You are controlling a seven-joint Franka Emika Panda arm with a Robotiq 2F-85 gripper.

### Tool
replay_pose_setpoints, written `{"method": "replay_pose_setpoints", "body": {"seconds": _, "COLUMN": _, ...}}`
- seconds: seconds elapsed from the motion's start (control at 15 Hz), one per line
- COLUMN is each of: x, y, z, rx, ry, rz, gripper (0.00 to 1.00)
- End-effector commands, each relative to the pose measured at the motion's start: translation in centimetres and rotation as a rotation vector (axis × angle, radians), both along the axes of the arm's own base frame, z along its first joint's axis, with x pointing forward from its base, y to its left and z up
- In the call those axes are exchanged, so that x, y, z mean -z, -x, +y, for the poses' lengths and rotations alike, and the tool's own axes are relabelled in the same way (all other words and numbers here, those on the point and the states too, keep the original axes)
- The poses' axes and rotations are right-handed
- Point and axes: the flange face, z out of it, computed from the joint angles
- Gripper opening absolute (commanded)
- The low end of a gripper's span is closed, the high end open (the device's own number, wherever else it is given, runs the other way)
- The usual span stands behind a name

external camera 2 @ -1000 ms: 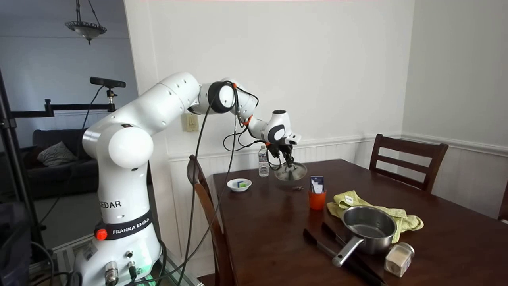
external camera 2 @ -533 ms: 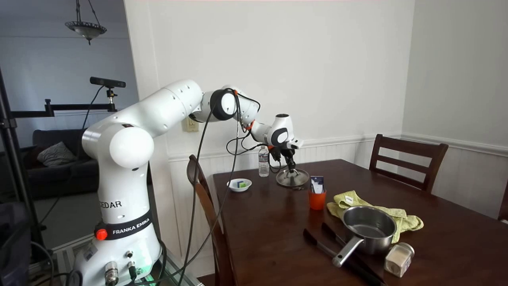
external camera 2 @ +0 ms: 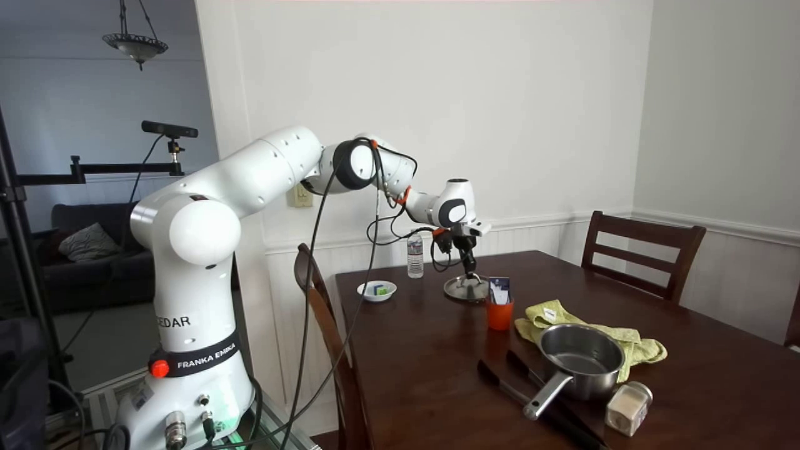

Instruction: Pick up the silver pot lid and use it to push the key on the table to the right, put the silver pot lid on the table

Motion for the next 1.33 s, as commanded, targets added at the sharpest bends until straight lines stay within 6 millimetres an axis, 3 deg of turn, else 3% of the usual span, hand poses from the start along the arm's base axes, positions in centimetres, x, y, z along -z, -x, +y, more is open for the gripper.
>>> {"method": "replay_pose_setpoints", "body": {"seconds": 0.0, "x": 0.5, "y": 0.4, "z": -3.8, "rx": 0.074, "ry": 0.088, "rz": 0.026, "gripper": 0.04}}
{"method": "replay_pose_setpoints", "body": {"seconds": 0.13, "x": -0.7, "y": 0.6, "z": -5.7, "rx": 0.107, "ry": 0.154, "rz": 0.022, "gripper": 0.04}}
{"method": "replay_pose_setpoints", "body": {"seconds": 0.27, "x": -1.8, "y": 0.6, "z": -5.6, "rx": 0.086, "ry": 0.133, "rz": 0.001, "gripper": 0.04}}
{"method": "replay_pose_setpoints", "body": {"seconds": 0.47, "x": -4.1, "y": 0.6, "z": -1.9, "rx": 0.004, "ry": 0.013, "rz": -0.027, "gripper": 0.04}}
{"method": "replay_pose_setpoints", "body": {"seconds": 0.6, "x": -4.5, "y": 0.5, "z": 0.3, "rx": -0.031, "ry": -0.055, "rz": -0.02, "gripper": 0.04}}
{"method": "replay_pose_setpoints", "body": {"seconds": 0.8, "x": -3.3, "y": 0.1, "z": 2.0, "rx": -0.021, "ry": -0.057, "rz": -0.024, "gripper": 0.04}}
{"method": "replay_pose_setpoints", "body": {"seconds": 1.2, "x": -0.4, "y": 0.2, "z": 2.5, "rx": -0.005, "ry": -0.054, "rz": 0.009, "gripper": 0.04}}
{"method": "replay_pose_setpoints", "body": {"seconds": 1.27, "x": -0.1, "y": 0.2, "z": 2.6, "rx": -0.003, "ry": -0.048, "rz": 0.011, "gripper": 0.24}}
